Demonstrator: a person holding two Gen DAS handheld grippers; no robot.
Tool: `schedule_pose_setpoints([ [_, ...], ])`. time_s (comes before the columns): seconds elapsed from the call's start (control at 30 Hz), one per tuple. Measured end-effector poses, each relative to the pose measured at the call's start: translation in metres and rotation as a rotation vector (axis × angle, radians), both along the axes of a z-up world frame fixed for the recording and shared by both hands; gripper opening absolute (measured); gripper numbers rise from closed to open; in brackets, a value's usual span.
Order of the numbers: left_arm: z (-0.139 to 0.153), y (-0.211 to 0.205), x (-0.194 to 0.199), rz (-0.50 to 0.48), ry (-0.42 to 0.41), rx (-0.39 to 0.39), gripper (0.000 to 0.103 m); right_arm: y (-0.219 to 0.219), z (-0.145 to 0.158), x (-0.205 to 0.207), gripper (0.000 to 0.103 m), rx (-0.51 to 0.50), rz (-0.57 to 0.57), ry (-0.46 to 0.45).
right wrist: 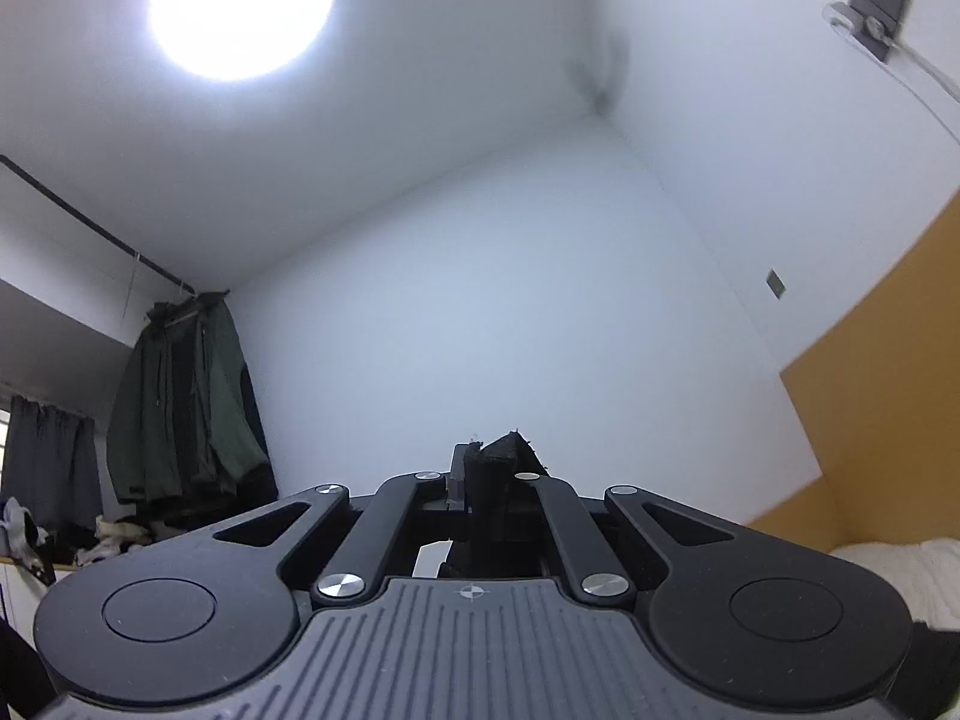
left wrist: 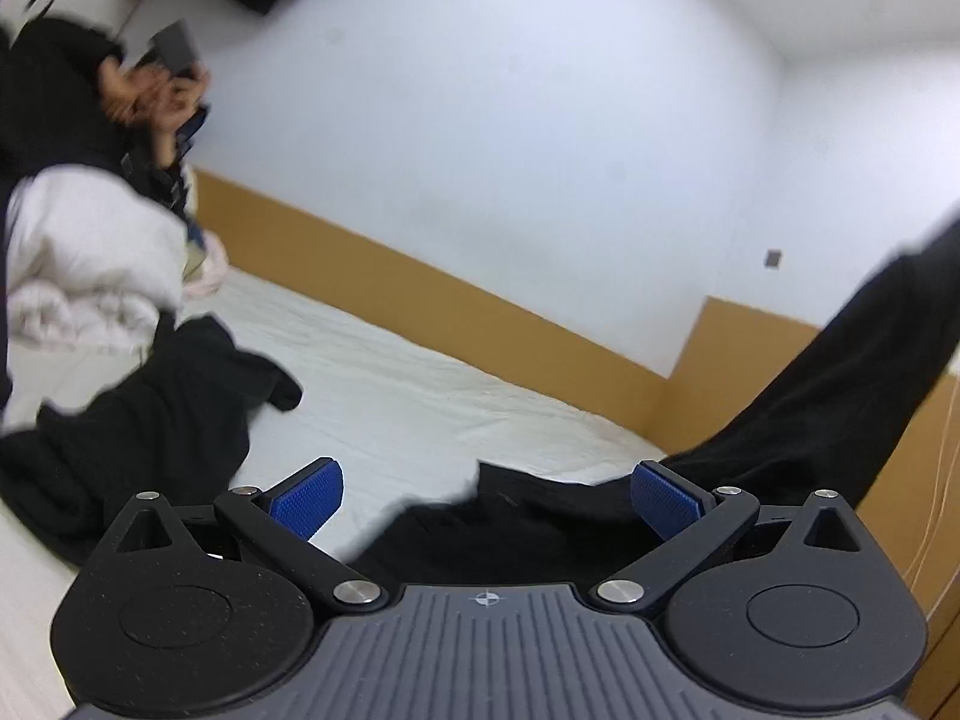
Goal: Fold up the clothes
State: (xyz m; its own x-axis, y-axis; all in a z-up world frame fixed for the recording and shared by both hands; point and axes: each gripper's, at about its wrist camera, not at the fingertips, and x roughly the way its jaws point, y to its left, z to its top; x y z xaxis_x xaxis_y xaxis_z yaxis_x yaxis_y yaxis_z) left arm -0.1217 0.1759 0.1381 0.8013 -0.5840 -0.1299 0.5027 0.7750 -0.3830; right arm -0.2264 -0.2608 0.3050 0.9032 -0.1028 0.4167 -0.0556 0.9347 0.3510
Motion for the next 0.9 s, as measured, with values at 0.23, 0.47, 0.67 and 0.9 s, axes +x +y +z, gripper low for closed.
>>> schedule_pose_setpoints([
  [0.23,0.078,-0.015,-0.026,0.071,-0.037,0.020,0.102,0.039,0.148,0.012,0.003,-0.321,0.047,0.002],
  [0.47,0.118,-0.019,-0.066,0.013,-0.057,-0.150,0.102,0.106,0.176,-0.020,0.004,-0.309,0.437,-0.064],
  [0.67,0.181,-0.021,-0.119,-0.095,-0.182,-0.253,0.102,0.136,0.226,-0.045,0.004,-0.242,0.801,-0.153],
  [0.9,0.233,-0.030,-0.141,-0.198,-0.181,-0.370,0.102,0.064,0.255,-0.009,0.004,-0.111,0.861,-0.173],
])
